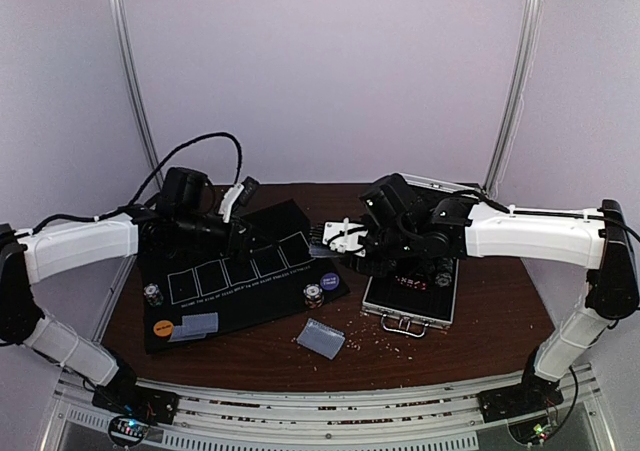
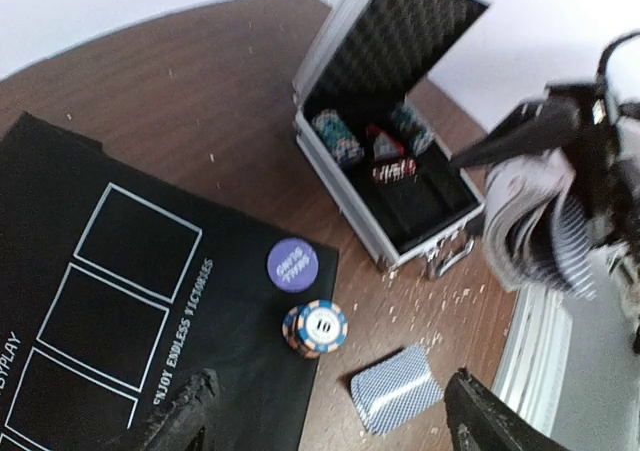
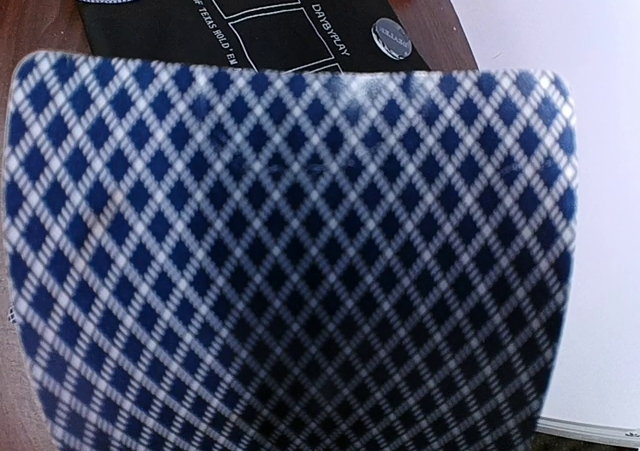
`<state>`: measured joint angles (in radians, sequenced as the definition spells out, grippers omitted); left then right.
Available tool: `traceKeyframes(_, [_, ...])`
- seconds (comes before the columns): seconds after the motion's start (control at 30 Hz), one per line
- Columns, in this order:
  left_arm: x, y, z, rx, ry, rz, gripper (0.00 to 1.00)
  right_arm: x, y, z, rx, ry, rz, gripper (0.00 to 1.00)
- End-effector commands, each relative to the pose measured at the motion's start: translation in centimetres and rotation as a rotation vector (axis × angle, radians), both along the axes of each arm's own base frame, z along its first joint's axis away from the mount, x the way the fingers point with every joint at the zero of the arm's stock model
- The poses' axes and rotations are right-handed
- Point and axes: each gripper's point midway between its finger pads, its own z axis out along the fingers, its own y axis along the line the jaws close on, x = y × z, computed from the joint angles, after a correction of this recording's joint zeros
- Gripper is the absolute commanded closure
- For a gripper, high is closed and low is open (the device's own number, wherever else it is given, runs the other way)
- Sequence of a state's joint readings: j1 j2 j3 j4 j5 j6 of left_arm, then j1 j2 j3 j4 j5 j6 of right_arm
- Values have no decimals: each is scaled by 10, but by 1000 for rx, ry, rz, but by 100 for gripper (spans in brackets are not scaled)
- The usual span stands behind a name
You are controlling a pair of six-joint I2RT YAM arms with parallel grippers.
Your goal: Distribute texas hold em gaming equipment
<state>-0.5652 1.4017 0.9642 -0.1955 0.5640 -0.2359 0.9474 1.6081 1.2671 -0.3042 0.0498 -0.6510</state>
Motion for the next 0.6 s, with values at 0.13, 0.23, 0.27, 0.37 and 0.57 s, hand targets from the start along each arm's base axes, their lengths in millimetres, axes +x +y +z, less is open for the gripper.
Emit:
traceKeyframes(0.13, [-8, -30, 83, -355, -97, -32, 2, -5, 19, 18, 60, -8, 39, 58])
traceKeyframes(0.23, [-4, -43, 66, -292, -60, -38, 2, -6, 23, 17, 62, -5, 49, 58])
traceKeyframes(0.27, [-2, -45, 64, -288, -50, -37, 2, -7, 25, 18, 66, -5, 52, 58])
traceKeyframes(0.37, [0, -53, 60, -291, -35, -54, 5, -9, 29, 17, 68, -2, 64, 58])
traceKeyframes(0.57, [-6, -67, 58, -300, -20, -108, 7, -10, 35, 14, 68, 4, 76, 58])
